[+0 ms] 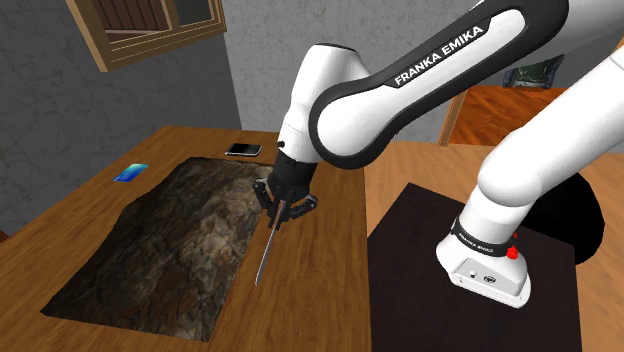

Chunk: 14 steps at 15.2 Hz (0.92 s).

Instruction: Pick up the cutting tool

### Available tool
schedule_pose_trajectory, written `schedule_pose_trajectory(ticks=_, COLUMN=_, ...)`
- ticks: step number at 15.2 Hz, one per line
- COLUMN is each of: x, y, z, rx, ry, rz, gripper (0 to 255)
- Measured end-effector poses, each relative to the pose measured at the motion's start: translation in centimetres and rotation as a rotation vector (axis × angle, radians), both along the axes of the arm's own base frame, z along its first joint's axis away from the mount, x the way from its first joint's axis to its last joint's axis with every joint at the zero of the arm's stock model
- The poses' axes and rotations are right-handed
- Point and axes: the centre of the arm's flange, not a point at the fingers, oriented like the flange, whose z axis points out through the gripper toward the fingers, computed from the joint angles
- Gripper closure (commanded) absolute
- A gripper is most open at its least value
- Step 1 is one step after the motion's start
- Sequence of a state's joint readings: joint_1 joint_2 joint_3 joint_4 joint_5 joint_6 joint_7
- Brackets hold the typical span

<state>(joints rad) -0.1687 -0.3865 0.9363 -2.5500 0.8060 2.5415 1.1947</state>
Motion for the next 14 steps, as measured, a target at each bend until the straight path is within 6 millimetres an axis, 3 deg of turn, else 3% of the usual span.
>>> schedule_pose_trajectory(ticks=6, x=0.0, y=0.0, z=0.0, rx=0.000, ry=0.000, rz=0.000, gripper=255)
schedule_pose_trajectory(ticks=14, x=-0.1, y=0.0, z=3.6, rx=0.000, ry=0.000, rz=0.000, gripper=255)
